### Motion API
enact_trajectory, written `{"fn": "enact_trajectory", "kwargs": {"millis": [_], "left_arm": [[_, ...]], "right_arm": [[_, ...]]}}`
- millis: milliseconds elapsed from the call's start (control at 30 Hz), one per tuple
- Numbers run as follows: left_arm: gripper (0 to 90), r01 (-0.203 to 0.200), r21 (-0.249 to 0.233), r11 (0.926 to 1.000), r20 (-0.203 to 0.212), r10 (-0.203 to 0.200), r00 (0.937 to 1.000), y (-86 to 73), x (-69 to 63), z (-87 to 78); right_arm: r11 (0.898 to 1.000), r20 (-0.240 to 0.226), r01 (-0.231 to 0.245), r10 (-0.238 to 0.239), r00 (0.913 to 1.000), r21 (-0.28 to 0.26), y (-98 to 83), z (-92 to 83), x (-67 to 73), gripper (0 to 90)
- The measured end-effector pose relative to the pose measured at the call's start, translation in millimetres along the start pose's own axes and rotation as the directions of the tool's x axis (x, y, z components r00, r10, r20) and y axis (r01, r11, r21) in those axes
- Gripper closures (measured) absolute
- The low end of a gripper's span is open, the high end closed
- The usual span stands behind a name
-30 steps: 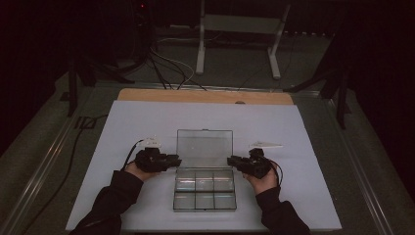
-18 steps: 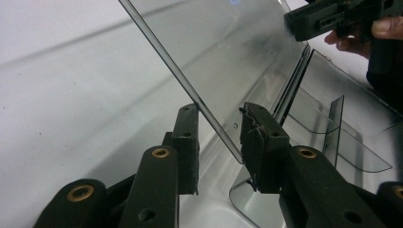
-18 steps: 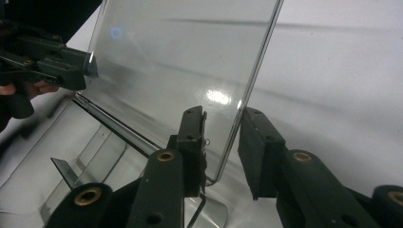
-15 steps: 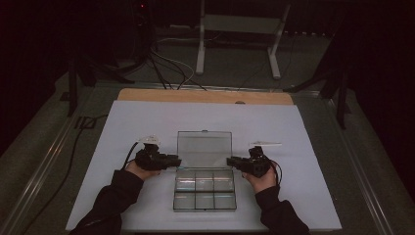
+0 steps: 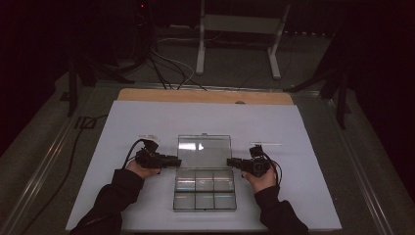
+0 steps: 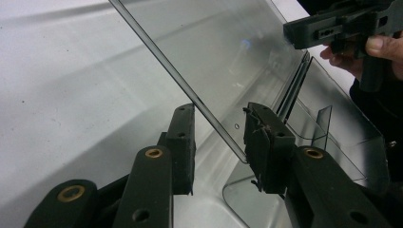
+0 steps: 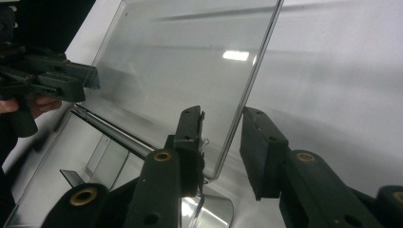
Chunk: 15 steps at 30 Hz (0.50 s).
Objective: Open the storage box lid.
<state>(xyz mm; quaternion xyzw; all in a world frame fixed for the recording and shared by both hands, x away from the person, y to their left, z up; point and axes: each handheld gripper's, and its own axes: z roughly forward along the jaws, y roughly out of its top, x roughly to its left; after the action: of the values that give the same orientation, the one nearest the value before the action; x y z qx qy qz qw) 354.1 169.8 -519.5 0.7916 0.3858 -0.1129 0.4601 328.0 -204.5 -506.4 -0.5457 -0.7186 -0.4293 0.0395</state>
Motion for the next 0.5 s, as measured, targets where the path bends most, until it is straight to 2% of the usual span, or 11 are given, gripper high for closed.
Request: {"fn": "enact_trajectory", "kwargs": {"millis": [100,133,167,267,333,367,500], "left_arm": [[65.8,0.024,0.012,0.9996,-0.002,-0.024,0.9997,0.8,0.5,0.5],[64.4,0.032,0.018,0.9993,-0.001,-0.032,0.9995,1.1,1.1,0.6],[64.1,0.050,0.023,0.9985,0.002,-0.050,0.9988,1.3,1.9,1.0],[62.3,0.059,0.032,0.9977,-0.006,-0.059,0.9982,1.3,2.4,1.8],[62.9,0.051,0.039,0.9980,-0.009,-0.051,0.9987,1.1,1.8,2.4],[62.9,0.051,0.037,0.9980,-0.010,-0.051,0.9987,1.3,1.4,2.5],[60.3,0.022,0.032,0.9992,-0.024,-0.022,0.9995,1.2,0.4,2.9]], "right_arm": [[0.999,0.000,-0.035,0.035,0.9994,0.011,0.4,0.3,-0.3,68.1],[0.997,0.002,-0.069,0.069,0.9976,0.019,0.5,0.9,-1.2,68.1],[0.996,0.005,-0.084,0.084,0.9965,0.022,0.5,1.3,-1.3,68.0],[0.994,0.009,-0.107,0.107,0.9942,0.025,0.3,2.0,-1.6,67.9],[0.993,0.027,-0.112,0.111,0.9935,0.032,-0.2,3.1,-1.4,68.4],[0.991,0.024,-0.129,0.129,0.9914,0.030,-0.6,3.4,-2.3,68.4],[0.991,0.018,-0.130,0.129,0.9914,0.023,-0.5,3.2,-2.1,65.1]]}}
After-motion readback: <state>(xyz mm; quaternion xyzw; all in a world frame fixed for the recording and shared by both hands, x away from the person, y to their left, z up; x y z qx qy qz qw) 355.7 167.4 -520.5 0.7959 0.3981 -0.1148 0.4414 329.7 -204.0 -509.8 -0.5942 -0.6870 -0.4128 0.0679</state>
